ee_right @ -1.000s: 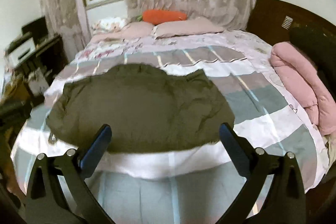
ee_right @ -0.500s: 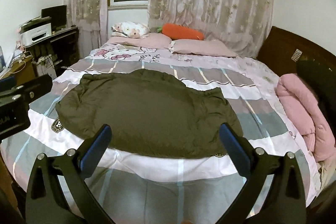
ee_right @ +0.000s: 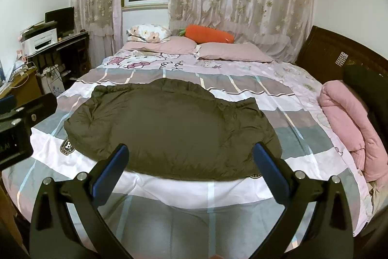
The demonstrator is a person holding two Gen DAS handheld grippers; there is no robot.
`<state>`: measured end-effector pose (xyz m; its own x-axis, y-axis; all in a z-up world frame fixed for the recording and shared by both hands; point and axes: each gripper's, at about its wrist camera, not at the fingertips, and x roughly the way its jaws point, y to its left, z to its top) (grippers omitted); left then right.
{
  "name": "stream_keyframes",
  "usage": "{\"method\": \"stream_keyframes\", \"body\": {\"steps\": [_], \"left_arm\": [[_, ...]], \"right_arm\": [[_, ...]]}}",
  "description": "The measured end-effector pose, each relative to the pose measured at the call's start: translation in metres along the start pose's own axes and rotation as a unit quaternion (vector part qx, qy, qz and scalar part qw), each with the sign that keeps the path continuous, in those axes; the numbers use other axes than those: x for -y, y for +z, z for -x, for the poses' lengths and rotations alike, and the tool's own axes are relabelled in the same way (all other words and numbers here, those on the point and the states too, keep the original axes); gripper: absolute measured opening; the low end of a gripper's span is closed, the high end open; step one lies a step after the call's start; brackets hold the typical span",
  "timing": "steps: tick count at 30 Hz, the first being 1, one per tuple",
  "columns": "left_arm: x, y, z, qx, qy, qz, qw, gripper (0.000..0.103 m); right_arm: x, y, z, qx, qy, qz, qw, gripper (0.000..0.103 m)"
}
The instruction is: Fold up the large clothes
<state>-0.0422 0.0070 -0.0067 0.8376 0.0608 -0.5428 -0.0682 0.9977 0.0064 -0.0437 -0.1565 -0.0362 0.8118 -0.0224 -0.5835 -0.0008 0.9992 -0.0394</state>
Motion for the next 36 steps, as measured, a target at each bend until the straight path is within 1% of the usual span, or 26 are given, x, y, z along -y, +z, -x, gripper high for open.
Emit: {"method": "stream_keyframes", "body": {"steps": [6,9,17,36], "left_arm": [[-0.0004,-0.0009,0.0014,0.002,-0.011,-0.003,0.9999,0.101],[0.0004,-0.0008,0.0011,0.002,-0.01,-0.005,0.9999,0.101],[-0.0037,0.0009,0.0003,-0.009,-0.019,-0.002,0.9998,0.101],[-0.0048,0.0006,0.001,-0.011,-0.019,-0.007,0.9997,0.101]], "right_arm": [[-0.0002,-0.0004,-0.0002,0.001,0.0,0.002,1.0,0.102],[0.0,-0.0004,-0.0004,0.001,0.0,0.002,1.0,0.102],[-0.0002,-0.0007,0.0009,0.0,-0.001,0.003,1.0,0.102],[0.0011,-0.002,0.001,0.0,-0.001,0.003,1.0,0.102]]}}
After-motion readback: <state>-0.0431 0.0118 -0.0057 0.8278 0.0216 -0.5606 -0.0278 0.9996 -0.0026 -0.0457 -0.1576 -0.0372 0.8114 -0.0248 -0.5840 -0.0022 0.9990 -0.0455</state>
